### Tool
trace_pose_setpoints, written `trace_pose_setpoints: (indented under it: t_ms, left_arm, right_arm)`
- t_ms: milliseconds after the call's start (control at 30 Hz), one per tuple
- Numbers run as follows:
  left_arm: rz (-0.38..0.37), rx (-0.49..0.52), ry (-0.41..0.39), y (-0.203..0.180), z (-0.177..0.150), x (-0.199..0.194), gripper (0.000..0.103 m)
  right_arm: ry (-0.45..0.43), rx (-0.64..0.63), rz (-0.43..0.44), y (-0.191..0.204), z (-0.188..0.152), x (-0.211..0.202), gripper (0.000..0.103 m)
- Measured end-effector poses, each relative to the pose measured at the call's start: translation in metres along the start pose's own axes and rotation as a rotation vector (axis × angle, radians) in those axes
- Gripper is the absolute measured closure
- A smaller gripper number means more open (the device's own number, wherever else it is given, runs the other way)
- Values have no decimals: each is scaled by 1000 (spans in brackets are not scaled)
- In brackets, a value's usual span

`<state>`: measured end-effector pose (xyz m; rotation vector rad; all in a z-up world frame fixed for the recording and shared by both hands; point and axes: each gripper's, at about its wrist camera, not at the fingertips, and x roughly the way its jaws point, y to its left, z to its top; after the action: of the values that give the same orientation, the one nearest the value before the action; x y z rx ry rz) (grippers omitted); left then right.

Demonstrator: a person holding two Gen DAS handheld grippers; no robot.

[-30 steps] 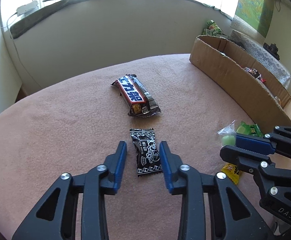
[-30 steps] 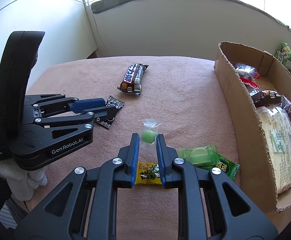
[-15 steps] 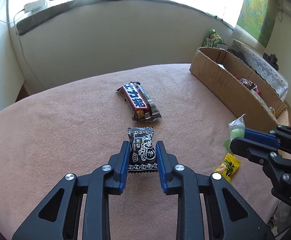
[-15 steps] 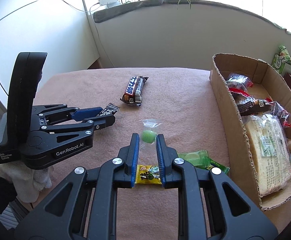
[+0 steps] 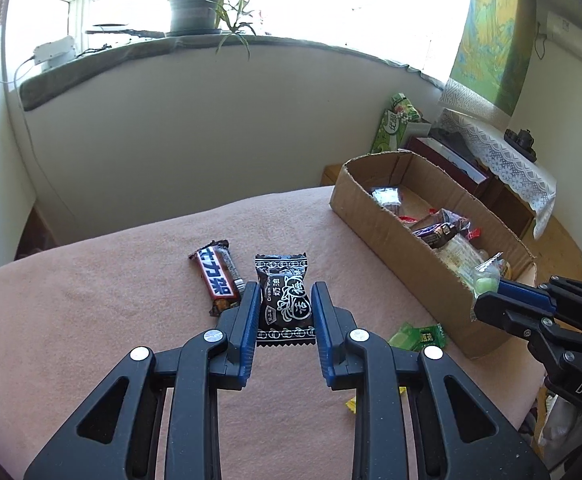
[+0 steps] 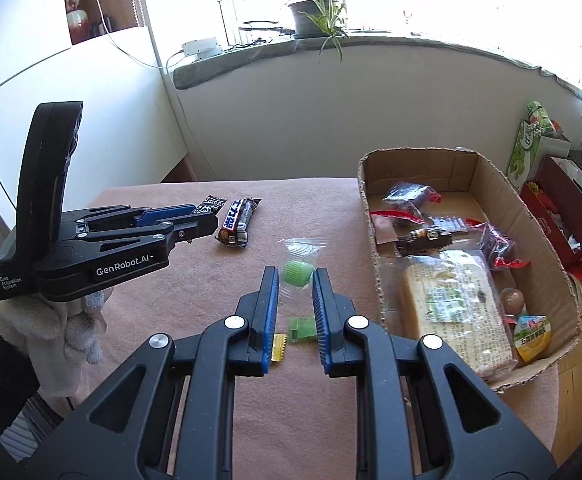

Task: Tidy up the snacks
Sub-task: 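Carry the black candy and green-ball packet with both grippers over the box, then open both grippers to drop the candies into the box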

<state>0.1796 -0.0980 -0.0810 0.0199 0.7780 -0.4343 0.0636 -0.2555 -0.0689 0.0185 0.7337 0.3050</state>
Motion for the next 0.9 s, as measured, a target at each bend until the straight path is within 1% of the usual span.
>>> trace_pose_setpoints:
  t_ms: [233,400,633,900]
  left_arm:
    - [-38,31,-13,-34,17,14,79]
    - [-62,41,-25,-57,29,22,79]
    - [-75,75,-30,-86,46,38,79]
    - [-90,109,-14,-110,58,60,79]
  right_arm:
    - [-29,46,-72,-43,3,-23,85]
    - [-34,76,-113,-71,3,-30,85]
    - [-28,110,-142,-101,-3,-33,85]
    - [-19,127,-154,-119,-8,-32,85]
